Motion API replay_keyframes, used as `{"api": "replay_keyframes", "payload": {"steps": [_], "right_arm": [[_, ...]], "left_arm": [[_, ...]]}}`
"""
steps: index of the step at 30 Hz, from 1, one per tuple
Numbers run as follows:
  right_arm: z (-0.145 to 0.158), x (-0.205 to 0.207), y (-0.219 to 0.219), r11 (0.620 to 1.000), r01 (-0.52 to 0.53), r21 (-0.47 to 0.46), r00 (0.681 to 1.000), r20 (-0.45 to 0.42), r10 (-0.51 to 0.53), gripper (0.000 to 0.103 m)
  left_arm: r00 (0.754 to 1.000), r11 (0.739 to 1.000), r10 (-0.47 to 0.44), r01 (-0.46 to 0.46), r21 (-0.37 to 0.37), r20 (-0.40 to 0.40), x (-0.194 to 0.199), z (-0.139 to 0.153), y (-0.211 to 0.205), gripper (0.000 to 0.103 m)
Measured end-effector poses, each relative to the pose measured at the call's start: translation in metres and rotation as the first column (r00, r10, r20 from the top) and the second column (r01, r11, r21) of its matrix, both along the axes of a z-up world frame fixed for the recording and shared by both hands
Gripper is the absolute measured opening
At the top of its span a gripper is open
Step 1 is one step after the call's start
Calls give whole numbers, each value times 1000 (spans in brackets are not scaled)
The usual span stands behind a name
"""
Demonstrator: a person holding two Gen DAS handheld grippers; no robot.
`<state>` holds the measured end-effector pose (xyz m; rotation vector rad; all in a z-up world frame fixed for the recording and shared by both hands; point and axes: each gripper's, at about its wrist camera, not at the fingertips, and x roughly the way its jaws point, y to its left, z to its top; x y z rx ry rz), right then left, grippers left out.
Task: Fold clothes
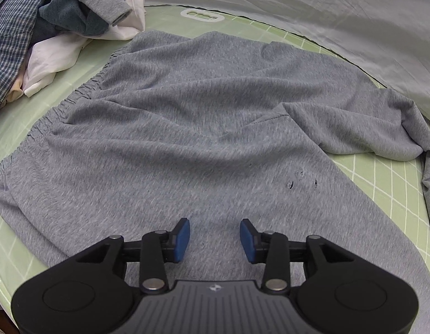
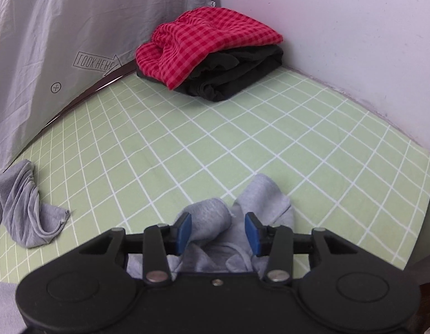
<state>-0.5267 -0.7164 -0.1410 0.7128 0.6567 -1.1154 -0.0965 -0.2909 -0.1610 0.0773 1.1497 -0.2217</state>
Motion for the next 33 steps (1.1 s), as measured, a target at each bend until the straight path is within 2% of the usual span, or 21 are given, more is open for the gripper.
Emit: {"api": "replay_keyframes", "payload": {"steps": [2,3,4,5,6,9,14,17,19,22,26,33], "right_arm": [[-1,9,8,999,-52,-7,999,-2,52,29],[-1,13,10,997,-77,-11,997,-14,77,27],[0,17,11,995,-93,-20,995,-28,92,21],[1,20,13,994,-107,-28,993,-43,106,10],[2,23,14,992,-122,-37,991,-57,120,7],[19,16,11,992,-75,-106,997,-38,71,5],[66,-12,-2,978,58,-202,995,86,-41,4],[90,-21,-7,962,104,-252,988,140,-70,4],[98,-22,-12,957,100,-273,988,141,-63,4],[87,-16,-22,965,100,-242,993,89,-80,4],[82,-20,-21,968,139,-210,985,129,-113,4],[95,-9,-27,959,111,-260,991,98,-89,4]], "left_arm": [[1000,1000,-1,1,2,2,-1,0,0,43],[1000,1000,-3,3,2,4,-1,0,-1,44],[1000,1000,-8,8,5,4,-1,0,-2,45],[1000,1000,-14,14,7,5,-1,-1,-3,46],[1000,1000,-20,19,10,6,-2,-1,-3,48],[999,999,-34,34,17,9,-3,-1,-4,49],[1000,1000,-23,23,-4,4,0,-1,0,49],[1000,1000,-14,14,-12,0,2,-1,2,49],[1000,1000,-14,14,-12,2,2,-1,2,49],[1000,1000,-22,22,-9,7,1,-1,1,50],[1000,1000,-20,20,-10,5,1,0,3,51],[1000,1000,18,-18,-20,-15,5,-1,14,52]]}}
